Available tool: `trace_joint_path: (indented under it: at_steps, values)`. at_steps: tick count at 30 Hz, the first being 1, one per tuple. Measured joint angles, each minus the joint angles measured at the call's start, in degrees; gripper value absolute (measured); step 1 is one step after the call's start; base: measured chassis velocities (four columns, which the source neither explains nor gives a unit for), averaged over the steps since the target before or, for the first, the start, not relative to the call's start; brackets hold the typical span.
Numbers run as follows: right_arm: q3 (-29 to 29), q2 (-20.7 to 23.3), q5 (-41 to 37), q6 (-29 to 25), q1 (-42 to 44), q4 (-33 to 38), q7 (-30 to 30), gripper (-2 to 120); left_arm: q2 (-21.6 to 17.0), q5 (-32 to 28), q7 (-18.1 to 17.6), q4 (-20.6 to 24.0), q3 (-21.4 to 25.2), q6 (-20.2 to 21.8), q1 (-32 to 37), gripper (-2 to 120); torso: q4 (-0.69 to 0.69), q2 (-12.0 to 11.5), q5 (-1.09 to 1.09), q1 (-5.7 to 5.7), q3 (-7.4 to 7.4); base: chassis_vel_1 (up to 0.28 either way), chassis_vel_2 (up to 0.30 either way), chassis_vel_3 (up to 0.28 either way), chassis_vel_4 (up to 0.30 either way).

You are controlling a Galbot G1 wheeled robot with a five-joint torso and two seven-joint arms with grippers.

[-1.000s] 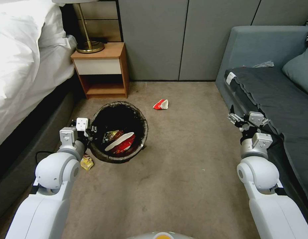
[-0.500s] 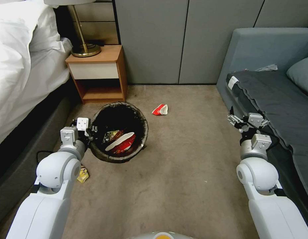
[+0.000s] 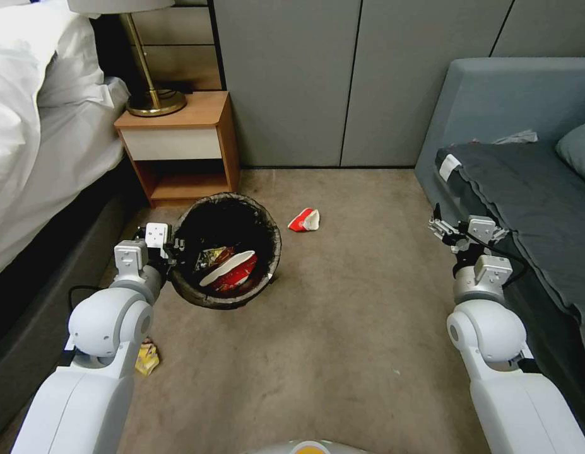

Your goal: Pick up the trash bin, then pick up the garbage from the floor and place it into the trash bin.

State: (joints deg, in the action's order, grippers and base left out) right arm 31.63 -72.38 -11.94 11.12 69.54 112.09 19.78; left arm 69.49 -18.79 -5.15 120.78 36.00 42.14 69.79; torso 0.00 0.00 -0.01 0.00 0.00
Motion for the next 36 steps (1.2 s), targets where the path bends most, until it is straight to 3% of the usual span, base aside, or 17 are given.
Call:
trace_joint_path:
  at_steps: [36]
  values:
    - [-0.01, 0.23, 0.17, 0.21, -0.16, -0.21, 0.02, 100, -0.42, -0.36, -0.13, 0.13, 0.06, 0.00, -0.21, 0, 0.00, 0.00, 0.02, 0.01, 0.00, -0.142, 0.145, 0.146, -0.148]
